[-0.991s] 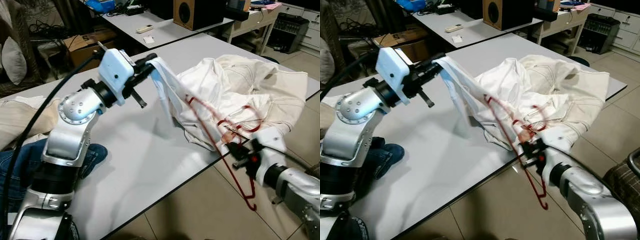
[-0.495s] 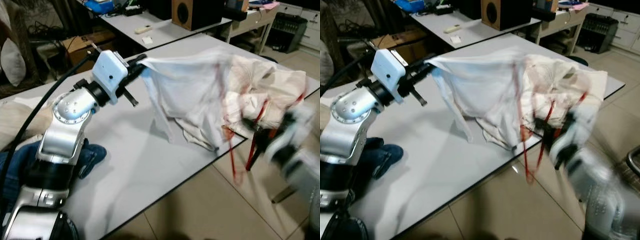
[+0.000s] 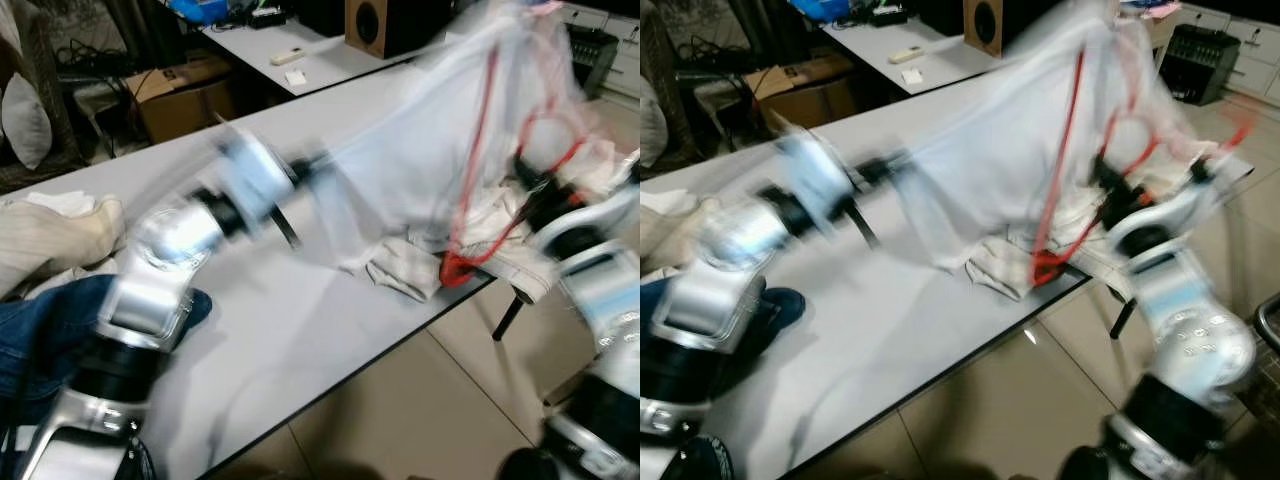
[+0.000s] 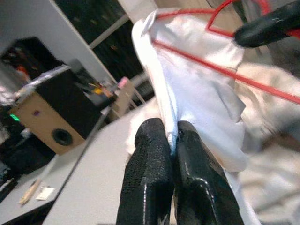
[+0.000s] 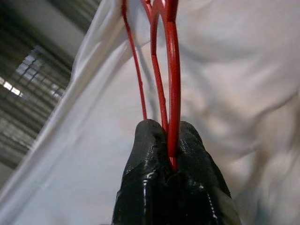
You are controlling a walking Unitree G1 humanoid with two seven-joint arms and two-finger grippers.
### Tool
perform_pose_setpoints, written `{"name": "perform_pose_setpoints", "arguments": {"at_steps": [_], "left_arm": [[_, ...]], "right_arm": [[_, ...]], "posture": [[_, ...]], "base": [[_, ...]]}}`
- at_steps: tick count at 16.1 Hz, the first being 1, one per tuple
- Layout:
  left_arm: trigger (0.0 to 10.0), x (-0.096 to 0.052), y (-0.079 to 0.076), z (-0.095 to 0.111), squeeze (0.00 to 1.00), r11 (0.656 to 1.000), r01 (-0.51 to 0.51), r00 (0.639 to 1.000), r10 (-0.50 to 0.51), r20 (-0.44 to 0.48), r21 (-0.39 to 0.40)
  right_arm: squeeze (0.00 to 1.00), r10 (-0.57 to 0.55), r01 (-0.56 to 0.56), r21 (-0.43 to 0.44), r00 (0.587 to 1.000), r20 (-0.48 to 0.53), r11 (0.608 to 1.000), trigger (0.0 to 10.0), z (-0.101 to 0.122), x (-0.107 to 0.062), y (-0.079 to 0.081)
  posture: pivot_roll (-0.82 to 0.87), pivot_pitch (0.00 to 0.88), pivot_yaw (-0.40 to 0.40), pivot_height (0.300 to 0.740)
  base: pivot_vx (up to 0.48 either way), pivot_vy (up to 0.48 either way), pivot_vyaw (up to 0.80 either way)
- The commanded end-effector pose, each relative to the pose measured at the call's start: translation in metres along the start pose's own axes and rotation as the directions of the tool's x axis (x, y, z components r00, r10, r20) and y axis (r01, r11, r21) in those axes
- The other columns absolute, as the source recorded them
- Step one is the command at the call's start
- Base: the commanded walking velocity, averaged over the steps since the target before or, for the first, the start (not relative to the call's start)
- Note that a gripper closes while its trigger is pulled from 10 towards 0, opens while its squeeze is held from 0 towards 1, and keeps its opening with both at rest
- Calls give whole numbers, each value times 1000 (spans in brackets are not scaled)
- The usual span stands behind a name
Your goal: Hang hanger
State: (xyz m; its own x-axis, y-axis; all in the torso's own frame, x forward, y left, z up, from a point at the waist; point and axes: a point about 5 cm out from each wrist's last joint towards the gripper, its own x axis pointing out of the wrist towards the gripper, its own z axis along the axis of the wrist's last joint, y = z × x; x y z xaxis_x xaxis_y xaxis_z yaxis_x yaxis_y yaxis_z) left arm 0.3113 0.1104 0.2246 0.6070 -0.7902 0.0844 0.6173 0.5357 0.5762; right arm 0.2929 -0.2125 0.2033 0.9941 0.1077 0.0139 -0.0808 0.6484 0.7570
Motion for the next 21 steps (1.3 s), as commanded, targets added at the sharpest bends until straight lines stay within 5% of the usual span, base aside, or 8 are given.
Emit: {"name": "perform_pose_setpoints", "arguments": {"at_steps": [1,3,7,9,13,15,21], "left_arm": [[0,1,0,0,0,999,12,1000,-12,-16,49],[0,6,-5,7,0,999,17,1000,-18,22,37],[0,5,-21,14,0,989,140,988,-142,61,36],[0,12,-45,5,0,964,248,968,-250,6,99],[0,25,-64,-16,0,941,286,957,-270,-109,182],[0,26,-64,-19,0,934,280,959,-263,-104,222],[0,22,-77,12,0,938,260,951,-290,106,232]], "right_arm": [[0,-29,28,54,1000,11,998,10000,2,0,-3],[0,-57,63,70,996,-74,996,10000,-17,-2,-7],[0,-97,61,362,992,80,930,10000,4,-1,-9],[0,-53,-27,488,987,150,872,10000,17,6,-1],[0,-12,-57,580,993,115,813,10000,12,15,12],[0,-23,-38,579,995,97,814,10000,10,15,11],[0,-125,84,452,990,62,888,10000,8,15,-7]], "posture": [[-180,0,89,740],[-181,0,92,740],[-183,0,104,740],[-182,0,103,740],[-179,0,96,740],[-179,0,94,740],[-175,0,94,740]], "base": [[0,0,0],[0,0,0],[0,0,0],[0,0,0],[0,0,0],[0,0,0],[0,0,0]]}}
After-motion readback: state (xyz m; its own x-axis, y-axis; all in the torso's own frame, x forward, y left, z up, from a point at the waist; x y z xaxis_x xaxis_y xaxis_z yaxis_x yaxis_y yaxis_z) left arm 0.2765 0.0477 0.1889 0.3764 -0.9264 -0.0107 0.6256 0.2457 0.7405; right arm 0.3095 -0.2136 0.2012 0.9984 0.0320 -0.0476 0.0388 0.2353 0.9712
